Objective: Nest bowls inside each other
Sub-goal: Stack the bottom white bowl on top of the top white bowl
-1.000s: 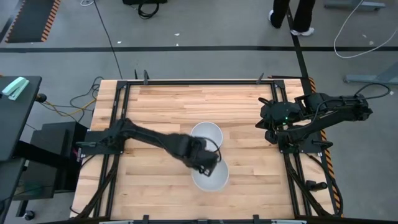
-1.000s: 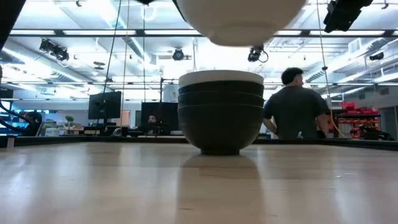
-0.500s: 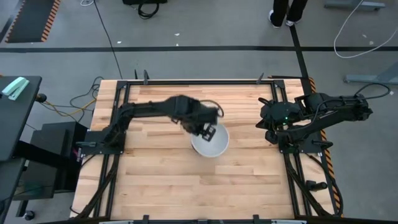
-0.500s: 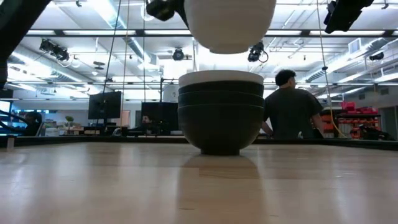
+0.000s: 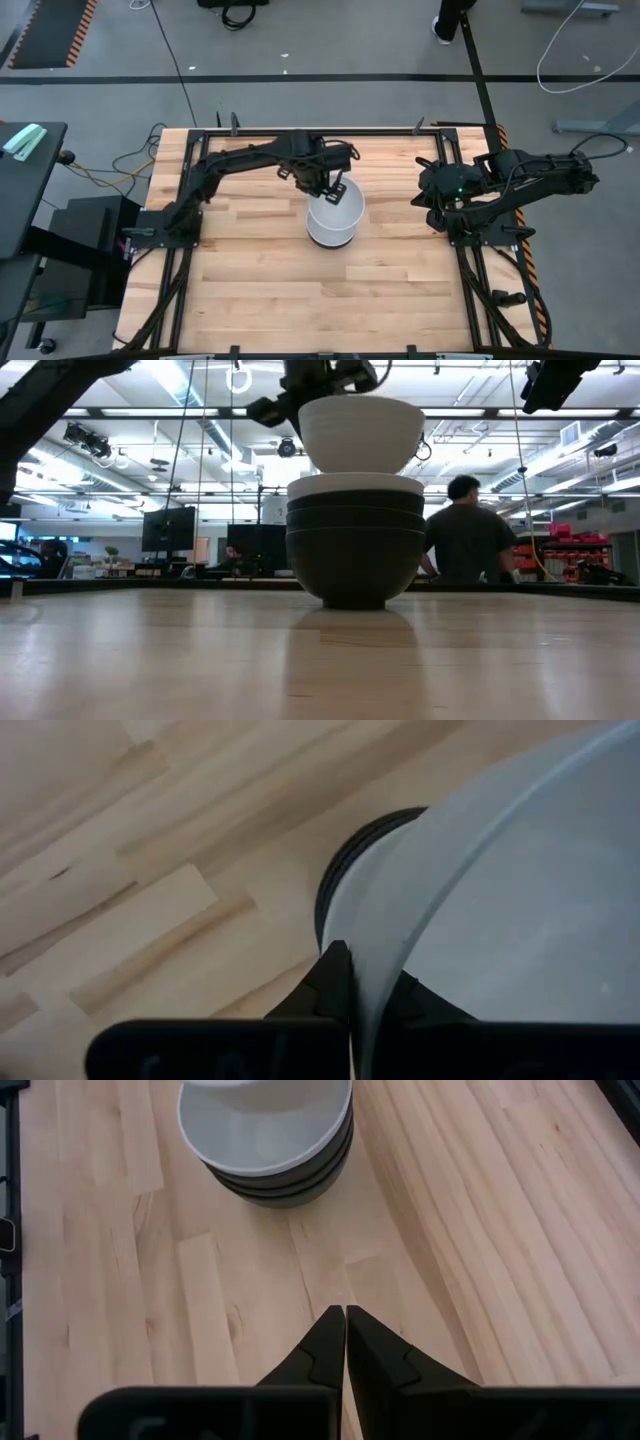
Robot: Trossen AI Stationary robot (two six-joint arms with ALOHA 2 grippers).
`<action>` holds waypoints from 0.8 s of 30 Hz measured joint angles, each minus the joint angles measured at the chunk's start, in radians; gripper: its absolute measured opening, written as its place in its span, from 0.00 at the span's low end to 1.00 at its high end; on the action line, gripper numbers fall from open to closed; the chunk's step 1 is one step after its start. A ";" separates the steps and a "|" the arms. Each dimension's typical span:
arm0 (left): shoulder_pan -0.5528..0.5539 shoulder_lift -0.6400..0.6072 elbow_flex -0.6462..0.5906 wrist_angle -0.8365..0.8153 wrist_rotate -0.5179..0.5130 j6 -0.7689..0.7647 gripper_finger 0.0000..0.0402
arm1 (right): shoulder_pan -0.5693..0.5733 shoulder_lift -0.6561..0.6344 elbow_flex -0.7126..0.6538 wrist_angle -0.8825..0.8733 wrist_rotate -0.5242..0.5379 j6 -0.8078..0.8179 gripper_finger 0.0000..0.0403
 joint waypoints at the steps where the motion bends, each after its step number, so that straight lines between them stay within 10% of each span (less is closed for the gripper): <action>1: 0.002 0.009 0.000 0.001 0.010 0.008 0.03 | 0.000 0.000 0.000 0.000 0.000 0.000 0.06; 24: -0.002 0.101 -0.040 0.002 0.063 0.054 0.03 | 0.000 0.000 0.000 -0.002 0.000 0.000 0.06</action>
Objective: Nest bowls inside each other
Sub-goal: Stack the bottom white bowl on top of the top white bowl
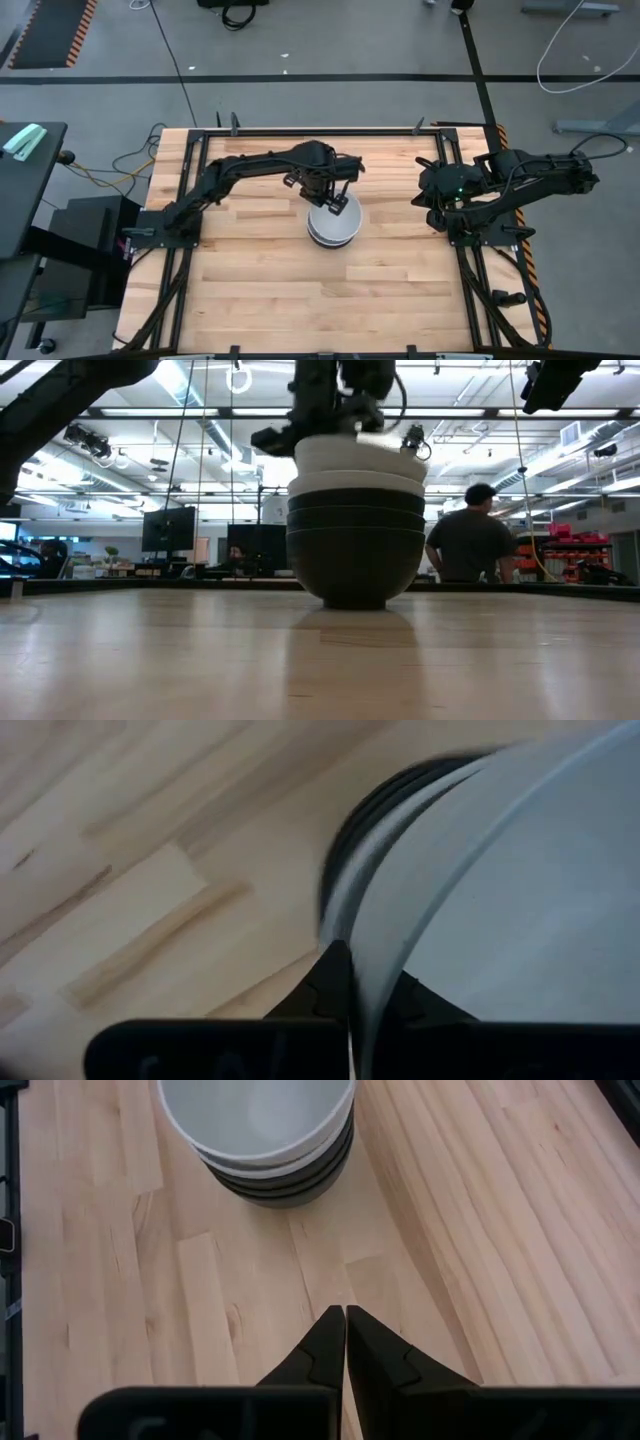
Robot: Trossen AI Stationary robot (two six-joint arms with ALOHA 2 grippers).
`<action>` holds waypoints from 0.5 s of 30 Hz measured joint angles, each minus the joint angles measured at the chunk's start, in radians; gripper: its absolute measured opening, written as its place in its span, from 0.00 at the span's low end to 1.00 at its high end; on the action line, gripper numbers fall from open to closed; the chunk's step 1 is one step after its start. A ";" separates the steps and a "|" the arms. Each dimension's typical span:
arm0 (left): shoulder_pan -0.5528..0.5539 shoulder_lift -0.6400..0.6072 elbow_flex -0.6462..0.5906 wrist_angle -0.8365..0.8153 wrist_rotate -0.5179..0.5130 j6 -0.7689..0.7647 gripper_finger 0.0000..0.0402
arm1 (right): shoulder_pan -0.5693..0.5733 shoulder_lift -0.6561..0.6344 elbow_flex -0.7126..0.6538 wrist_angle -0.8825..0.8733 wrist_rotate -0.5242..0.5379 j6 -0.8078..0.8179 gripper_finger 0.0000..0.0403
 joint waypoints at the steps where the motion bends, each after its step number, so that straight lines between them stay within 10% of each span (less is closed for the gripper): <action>1: 0.000 0.003 -0.023 -0.003 0.001 -0.001 0.02 | 0.000 0.000 0.000 0.000 0.000 0.000 0.06; 15: -0.014 -0.012 -0.117 0.157 0.061 -0.001 0.03 | 0.000 0.000 0.000 0.001 0.000 0.000 0.06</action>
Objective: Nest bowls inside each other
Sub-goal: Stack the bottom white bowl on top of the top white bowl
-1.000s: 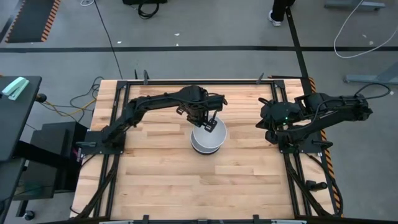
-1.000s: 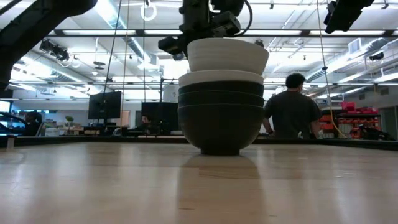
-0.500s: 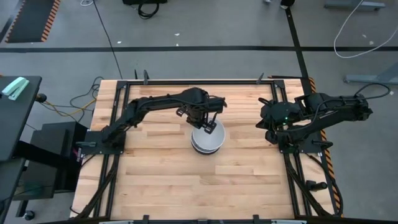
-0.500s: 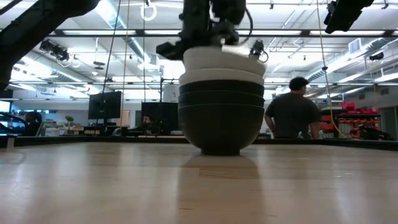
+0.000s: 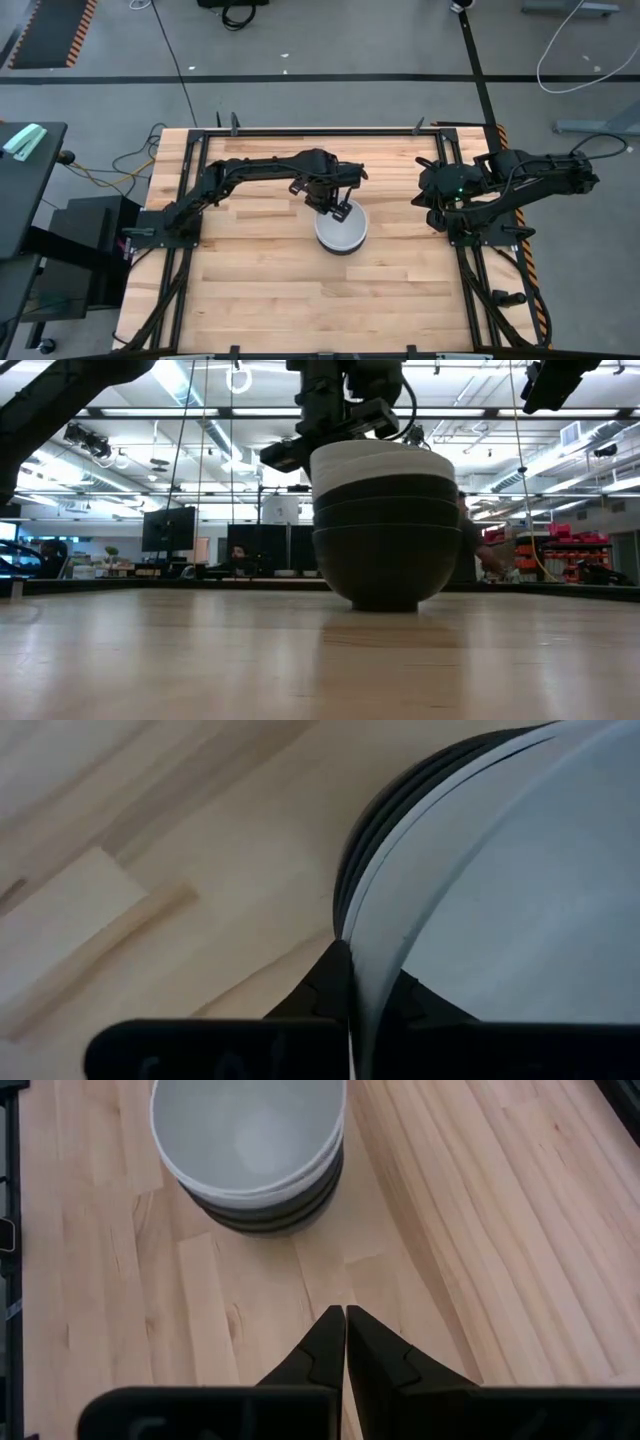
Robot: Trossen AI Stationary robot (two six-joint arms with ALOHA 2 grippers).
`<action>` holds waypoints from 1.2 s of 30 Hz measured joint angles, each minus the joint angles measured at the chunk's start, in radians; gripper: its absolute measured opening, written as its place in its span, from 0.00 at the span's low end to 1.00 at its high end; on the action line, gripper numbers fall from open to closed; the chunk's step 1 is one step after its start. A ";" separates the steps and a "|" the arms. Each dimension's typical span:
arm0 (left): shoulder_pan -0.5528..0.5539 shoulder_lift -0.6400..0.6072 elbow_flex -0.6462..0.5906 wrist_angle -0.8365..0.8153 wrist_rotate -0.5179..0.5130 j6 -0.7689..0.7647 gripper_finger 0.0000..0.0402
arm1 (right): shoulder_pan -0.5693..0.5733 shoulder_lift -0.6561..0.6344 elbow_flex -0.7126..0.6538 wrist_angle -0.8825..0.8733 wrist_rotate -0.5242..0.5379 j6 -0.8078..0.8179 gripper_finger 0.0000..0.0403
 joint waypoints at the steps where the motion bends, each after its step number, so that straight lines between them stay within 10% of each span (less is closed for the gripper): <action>1: 0.000 0.001 0.009 0.004 0.000 0.000 0.03 | 0.000 0.000 0.000 0.000 0.000 0.000 0.06; 36: 0.016 -0.127 0.029 0.053 -0.066 -0.031 0.38 | 0.000 0.001 0.000 0.041 0.000 0.000 0.06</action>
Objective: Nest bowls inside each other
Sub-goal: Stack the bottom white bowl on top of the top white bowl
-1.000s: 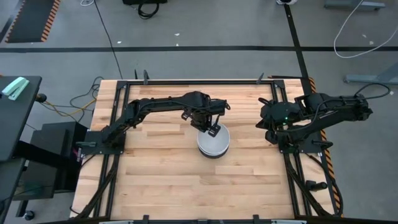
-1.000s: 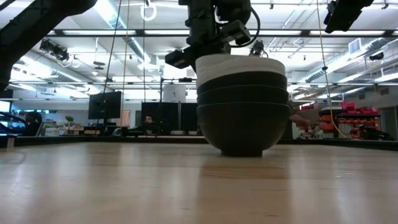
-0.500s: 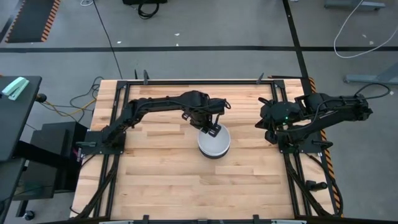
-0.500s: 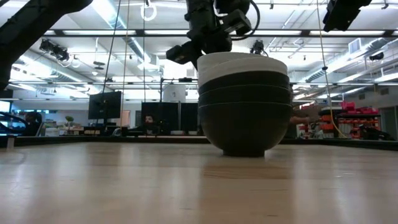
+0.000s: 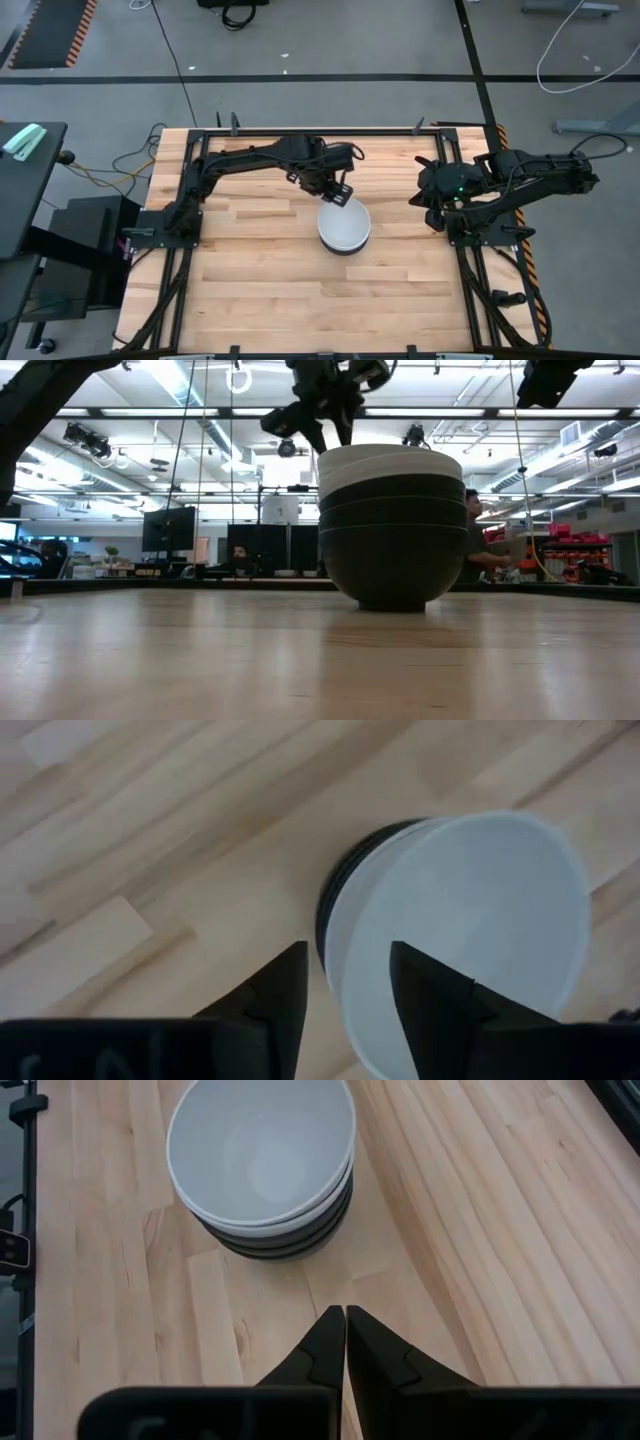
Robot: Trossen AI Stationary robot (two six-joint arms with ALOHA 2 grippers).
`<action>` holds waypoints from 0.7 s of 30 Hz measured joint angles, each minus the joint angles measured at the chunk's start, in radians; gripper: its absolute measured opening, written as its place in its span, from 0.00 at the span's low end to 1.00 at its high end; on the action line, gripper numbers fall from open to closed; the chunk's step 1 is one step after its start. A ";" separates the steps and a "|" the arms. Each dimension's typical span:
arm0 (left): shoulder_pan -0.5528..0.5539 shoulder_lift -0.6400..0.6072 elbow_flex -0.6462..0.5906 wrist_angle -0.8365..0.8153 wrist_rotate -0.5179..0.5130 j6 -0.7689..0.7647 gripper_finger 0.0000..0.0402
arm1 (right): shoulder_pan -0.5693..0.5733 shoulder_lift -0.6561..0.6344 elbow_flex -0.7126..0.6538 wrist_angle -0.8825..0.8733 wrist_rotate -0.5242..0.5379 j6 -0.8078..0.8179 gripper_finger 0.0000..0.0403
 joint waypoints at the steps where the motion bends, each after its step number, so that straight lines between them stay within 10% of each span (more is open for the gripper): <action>1: -0.001 -0.006 0.000 0.013 -0.001 -0.002 0.38 | 0.000 0.000 0.000 0.000 0.000 0.000 0.06; 13: -0.071 -0.011 -0.002 0.029 0.001 -0.021 0.04 | 0.000 0.000 0.000 0.002 0.000 -0.018 0.06; 21: -0.074 0.001 -0.001 0.027 -0.025 -0.054 0.04 | 0.000 0.000 0.000 0.002 0.000 -0.017 0.06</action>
